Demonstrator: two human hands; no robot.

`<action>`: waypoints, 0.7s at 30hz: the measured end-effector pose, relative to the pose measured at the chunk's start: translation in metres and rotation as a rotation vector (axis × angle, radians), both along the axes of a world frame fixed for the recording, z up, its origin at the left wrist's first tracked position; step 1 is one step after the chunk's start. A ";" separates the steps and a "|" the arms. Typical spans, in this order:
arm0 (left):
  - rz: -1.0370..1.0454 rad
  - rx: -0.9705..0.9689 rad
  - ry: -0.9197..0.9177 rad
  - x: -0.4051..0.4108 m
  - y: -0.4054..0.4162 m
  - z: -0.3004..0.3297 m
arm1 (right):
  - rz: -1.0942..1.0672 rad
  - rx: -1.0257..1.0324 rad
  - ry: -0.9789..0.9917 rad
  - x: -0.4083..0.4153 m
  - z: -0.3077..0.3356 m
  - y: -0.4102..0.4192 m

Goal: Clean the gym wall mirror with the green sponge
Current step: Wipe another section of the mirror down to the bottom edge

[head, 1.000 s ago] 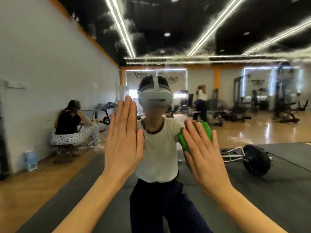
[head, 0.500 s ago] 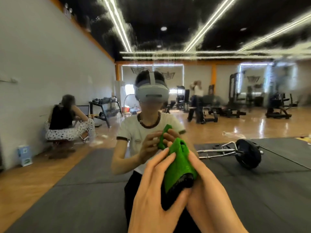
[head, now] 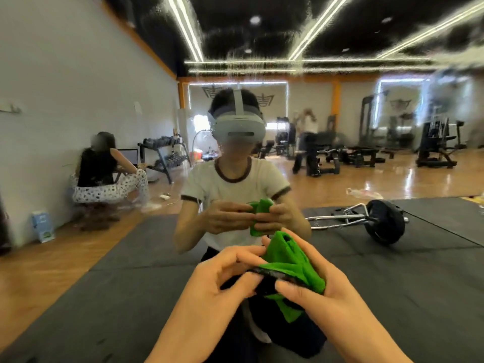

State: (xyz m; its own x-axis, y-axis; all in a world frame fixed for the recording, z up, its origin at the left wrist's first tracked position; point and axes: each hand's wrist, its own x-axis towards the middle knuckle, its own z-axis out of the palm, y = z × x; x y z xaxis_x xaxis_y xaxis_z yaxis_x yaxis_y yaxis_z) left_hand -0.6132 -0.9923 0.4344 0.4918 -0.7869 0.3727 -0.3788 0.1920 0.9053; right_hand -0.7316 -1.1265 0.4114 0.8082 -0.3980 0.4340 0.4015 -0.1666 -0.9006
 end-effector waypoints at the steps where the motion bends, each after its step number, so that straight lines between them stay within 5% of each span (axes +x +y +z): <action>1: 0.010 0.001 0.061 -0.001 -0.001 -0.001 | 0.016 0.020 0.013 -0.003 -0.002 0.000; 6: 0.107 -0.044 0.513 -0.002 -0.003 -0.005 | 0.116 0.219 0.061 -0.016 -0.015 -0.003; 12: -0.034 -0.096 0.956 0.003 0.002 -0.007 | 0.213 0.542 0.083 -0.029 -0.004 -0.003; 18: 0.275 -0.307 0.416 0.008 0.009 -0.015 | 0.184 0.504 0.034 -0.034 0.009 -0.004; 21: 0.089 -0.199 0.211 -0.011 0.012 -0.004 | 0.114 0.375 0.010 -0.031 0.008 -0.002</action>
